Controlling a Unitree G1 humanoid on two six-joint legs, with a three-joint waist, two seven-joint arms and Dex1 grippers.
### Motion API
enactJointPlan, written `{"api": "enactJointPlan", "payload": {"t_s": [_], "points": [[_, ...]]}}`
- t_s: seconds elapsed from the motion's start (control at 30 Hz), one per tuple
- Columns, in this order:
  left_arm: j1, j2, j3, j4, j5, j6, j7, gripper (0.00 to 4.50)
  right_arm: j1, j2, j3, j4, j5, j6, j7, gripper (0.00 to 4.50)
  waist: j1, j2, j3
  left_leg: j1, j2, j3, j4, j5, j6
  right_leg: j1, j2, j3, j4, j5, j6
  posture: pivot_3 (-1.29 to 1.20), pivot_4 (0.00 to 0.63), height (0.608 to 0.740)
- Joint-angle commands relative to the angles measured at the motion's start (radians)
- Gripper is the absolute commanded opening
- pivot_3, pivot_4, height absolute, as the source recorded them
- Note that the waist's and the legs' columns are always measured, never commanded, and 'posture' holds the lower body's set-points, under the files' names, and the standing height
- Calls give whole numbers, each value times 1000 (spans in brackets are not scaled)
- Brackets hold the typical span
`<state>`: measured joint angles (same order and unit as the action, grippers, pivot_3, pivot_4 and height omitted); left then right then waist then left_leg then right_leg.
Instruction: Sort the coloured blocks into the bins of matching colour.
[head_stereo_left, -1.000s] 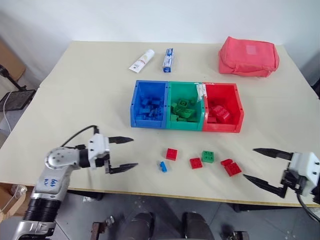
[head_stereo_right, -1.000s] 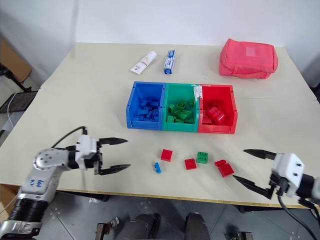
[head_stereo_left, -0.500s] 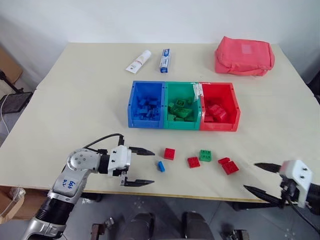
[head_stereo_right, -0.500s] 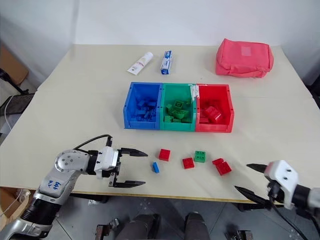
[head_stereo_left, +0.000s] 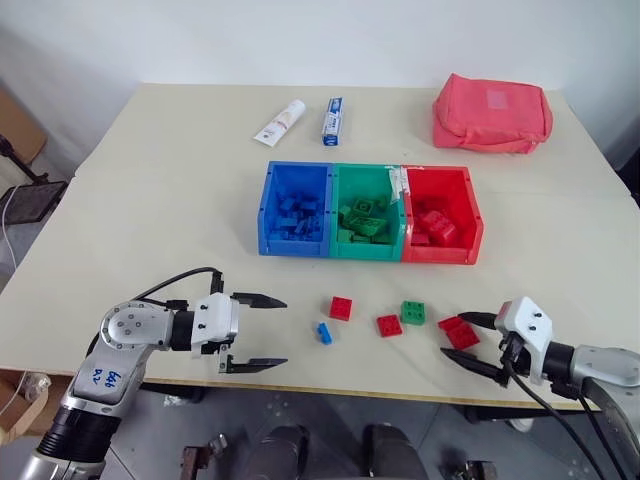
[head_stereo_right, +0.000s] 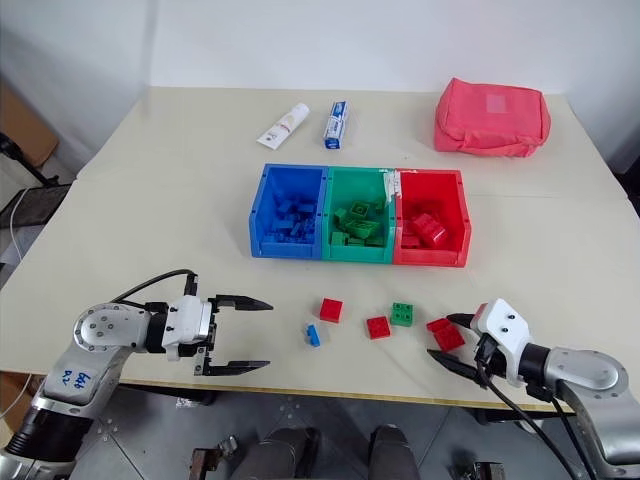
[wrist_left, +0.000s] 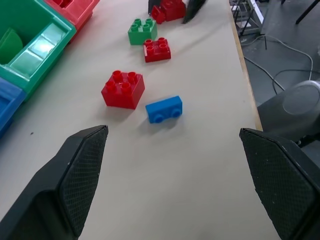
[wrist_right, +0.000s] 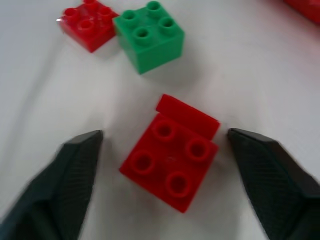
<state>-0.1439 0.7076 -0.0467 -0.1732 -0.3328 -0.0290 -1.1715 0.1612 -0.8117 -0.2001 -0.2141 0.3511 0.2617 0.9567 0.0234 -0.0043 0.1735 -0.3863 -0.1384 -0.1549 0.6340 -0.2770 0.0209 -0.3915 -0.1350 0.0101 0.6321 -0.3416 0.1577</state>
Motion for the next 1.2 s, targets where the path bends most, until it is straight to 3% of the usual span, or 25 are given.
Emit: {"api": "enactJointPlan", "payload": {"t_s": [0.03, 0.1, 0.27, 0.4, 0.5, 0.67, 0.87, 0.97, 1.1, 1.2], "points": [[6, 2, 17, -32, -19, -9, 2, 4500, 12, -2, -1, 40, -24, -18, 2, 2547, 1, 0, 0, 0, 0, 0, 0, 0, 0, 0, 0, 0, 0, 0, 0, 0, 150, 740], [1, -6, 17, -30, -26, -11, 3, 4500, 17, -7, -6, 49, -25, -34, 8, 1997, 1, 0, 0, 0, 0, 0, 0, 0, 0, 0, 0, 0, 0, 0, 0, 0, 150, 740], [-20, -41, 17, -37, -88, 25, -2, 4500, 5, -1, -64, 53, 29, -92, 31, 1983, 1, 0, 0, 0, 0, 0, 1, 0, 0, 0, 0, 0, 0, 0, 0, 0, 150, 740], [-26, -96, 50, -24, -110, 36, 71, 4500, -76, -22, -136, -5, 162, 17, 34, 1983, -1, 0, 0, 0, 0, 0, 1, 0, 0, 0, 0, 0, 0, 0, 0, 0, 150, 740], [-40, -145, 84, -6, -109, 39, 145, 4500, -272, 0, -130, 2, 206, 119, -66, 1983, -15, 0, 0, 0, 2, 2, 2, 0, -1, 0, 2, 1, 1, 1, -1, 0, 150, 740], [-36, -165, 114, 0, -89, 49, 213, 4500, -653, 80, 1, 184, 69, 196, -263, 1983, -27, -1, 0, 0, 5, 2, 2, -1, -4, -2, 3, 1, 3, 2, -2, 0, 150, 740], [-2, -150, 135, -8, -62, 24, 246, 4500, -913, 194, 76, 408, 1, 255, -348, 1983, -24, -1, 0, -3, 5, 0, 0, -1, -5, -6, 3, -1, 6, 2, -3, 0, 150, 740], [19, -138, 149, -19, -57, 20, 256, 4500, -989, 214, 79, 497, -8, 245, -334, 3046, -26, -1, 0, -4, 4, 1, 2, -1, -4, -6, 3, -1, 6, 2, -3, 0, 150, 740], [28, -120, 168, -13, -63, 16, 250, 4500, -982, 180, 106, 511, -44, 198, -270, 4364, -25, 0, 0, -4, 4, 0, 2, -2, -4, -6, 3, -1, 6, 2, -3, 0, 150, 740], [17, -116, 162, -6, -61, 12, 240, 4500, -916, 141, 98, 457, -29, 161, -179, 4462, -24, 0, 0, -4, 4, 1, 2, -2, -3, -6, 3, -1, 6, 2, -3, 0, 150, 740]]}}
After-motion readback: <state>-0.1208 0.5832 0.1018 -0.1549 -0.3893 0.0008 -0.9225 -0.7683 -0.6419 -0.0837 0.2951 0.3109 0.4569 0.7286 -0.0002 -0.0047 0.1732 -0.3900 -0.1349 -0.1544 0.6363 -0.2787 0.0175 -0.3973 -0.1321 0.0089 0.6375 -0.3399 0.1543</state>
